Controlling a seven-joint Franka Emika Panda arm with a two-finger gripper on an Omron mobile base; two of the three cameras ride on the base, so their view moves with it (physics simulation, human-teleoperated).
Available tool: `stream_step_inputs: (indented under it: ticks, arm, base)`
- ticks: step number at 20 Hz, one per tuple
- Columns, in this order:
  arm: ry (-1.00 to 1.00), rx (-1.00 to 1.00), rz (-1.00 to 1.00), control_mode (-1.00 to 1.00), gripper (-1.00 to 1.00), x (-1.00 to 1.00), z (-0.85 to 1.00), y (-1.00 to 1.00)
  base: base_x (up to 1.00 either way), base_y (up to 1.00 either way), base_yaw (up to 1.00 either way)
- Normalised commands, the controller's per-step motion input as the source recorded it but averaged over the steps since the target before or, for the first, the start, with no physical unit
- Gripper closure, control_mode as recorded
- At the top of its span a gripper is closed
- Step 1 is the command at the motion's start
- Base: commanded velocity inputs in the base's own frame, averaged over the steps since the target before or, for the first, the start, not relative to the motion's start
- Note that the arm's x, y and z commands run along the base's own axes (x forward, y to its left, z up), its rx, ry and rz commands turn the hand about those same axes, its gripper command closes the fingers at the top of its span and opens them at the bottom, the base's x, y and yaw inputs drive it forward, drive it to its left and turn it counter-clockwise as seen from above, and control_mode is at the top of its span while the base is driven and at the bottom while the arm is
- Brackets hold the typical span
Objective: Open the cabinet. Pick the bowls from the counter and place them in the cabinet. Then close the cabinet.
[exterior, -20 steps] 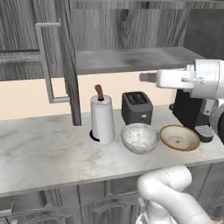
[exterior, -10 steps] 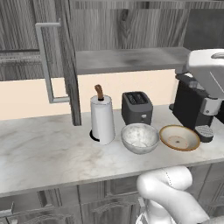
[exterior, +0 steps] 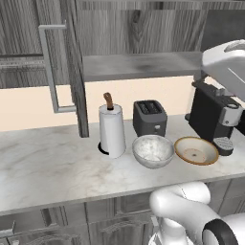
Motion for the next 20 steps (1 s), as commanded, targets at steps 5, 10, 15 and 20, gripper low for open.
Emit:
stream_step_inputs:
  ticks: [5, 10, 15, 20]
  arm:
    - [0.07, -0.05, -0.02, -1.00, -1.00, 0.00, -0.33, -0.04]
    - [0.09, -0.11, -0.04, -1.00, -1.00, 0.00, -0.73, -0.12]
    - [0.06, -0.08, -0.02, -1.00, -1.00, 0.03, -0.52, -0.27]
    - [0.27, -0.07, -0.04, -1.00, -1.00, 0.09, -0.26, -0.41]
  base:
    - [0.00, 0.00, 0.00]
    - [0.00, 0.00, 0.00]
    - [0.00, 0.00, 0.00]
    - [0.00, 0.00, 0.00]
